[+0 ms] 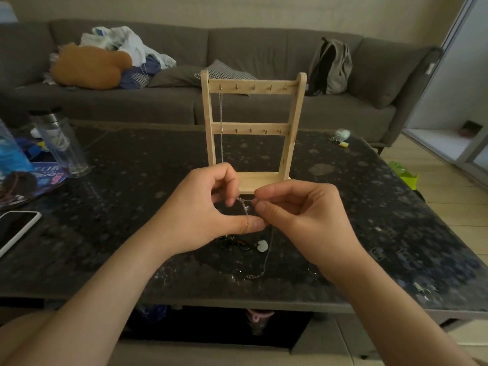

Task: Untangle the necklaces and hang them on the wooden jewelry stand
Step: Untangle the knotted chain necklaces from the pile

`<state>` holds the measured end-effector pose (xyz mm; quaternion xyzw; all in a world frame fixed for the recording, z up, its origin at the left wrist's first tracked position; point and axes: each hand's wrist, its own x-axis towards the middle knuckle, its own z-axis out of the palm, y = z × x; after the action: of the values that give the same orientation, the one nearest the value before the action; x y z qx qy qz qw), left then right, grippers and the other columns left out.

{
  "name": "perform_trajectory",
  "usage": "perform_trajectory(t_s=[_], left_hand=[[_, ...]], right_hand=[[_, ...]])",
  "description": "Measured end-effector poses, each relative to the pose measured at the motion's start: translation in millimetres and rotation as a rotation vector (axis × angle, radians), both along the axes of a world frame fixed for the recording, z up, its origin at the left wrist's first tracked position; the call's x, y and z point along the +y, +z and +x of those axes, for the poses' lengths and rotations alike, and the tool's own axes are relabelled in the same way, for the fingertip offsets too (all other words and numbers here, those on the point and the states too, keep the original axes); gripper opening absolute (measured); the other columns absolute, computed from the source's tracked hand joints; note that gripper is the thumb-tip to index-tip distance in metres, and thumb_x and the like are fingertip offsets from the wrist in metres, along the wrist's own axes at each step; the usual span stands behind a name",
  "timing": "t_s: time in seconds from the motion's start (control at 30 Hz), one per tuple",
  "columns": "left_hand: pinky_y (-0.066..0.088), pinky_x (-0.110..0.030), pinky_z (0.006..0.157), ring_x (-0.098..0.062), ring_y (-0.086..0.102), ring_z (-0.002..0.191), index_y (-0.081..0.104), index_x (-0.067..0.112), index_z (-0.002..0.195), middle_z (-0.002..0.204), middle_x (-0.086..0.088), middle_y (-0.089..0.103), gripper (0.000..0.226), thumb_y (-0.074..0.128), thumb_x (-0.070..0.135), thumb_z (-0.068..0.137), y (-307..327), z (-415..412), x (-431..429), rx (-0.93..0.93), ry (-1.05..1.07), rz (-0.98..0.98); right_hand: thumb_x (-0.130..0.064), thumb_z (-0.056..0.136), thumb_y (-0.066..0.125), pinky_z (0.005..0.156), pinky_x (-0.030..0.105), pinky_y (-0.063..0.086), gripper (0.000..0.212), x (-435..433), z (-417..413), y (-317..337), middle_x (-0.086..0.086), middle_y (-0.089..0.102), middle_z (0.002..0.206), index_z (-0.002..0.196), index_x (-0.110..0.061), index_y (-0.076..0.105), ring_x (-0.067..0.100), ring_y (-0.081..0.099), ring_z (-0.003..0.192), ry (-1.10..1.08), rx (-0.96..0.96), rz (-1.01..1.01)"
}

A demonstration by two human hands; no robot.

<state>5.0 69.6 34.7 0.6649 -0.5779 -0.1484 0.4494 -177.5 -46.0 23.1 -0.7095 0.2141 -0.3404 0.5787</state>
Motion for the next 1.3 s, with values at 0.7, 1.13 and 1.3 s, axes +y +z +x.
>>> perform_trajectory(t_s=[0.7,1.13,1.3], left_hand=[[0.055,-0.048,0.111,-0.013,0.073,0.11,0.069,0.023,0.092,0.097,0.008,0.076,0.04,0.1,0.03,0.068,6,1,0,0.095,-0.058,0.042],[0.05,-0.048,0.116,-0.016,0.073,0.115,0.074,0.025,0.096,0.102,0.004,0.078,0.034,0.098,0.015,0.074,0,2,-1,0.129,-0.083,0.041],[0.054,-0.039,0.105,-0.007,0.075,0.102,0.072,0.025,0.105,0.098,0.005,0.08,0.034,0.085,0.001,0.085,-1,0,-2,0.135,0.02,0.064]], right_hand=[[-0.011,0.088,0.071,0.064,0.016,0.049,0.02,2,6,-11,-0.015,0.074,0.095,0.094,-0.024,0.085,0.006,0.066,0.078,-0.131,0.209,-0.493],[-0.019,0.092,0.078,0.071,0.024,0.05,0.015,0,8,-11,-0.019,0.075,0.094,0.09,-0.033,0.083,0.008,0.064,0.081,-0.142,0.174,-0.466],[-0.022,0.091,0.078,0.067,0.013,0.045,0.007,0,7,-10,-0.017,0.071,0.094,0.09,-0.028,0.082,0.003,0.063,0.076,-0.238,0.175,-0.555]])
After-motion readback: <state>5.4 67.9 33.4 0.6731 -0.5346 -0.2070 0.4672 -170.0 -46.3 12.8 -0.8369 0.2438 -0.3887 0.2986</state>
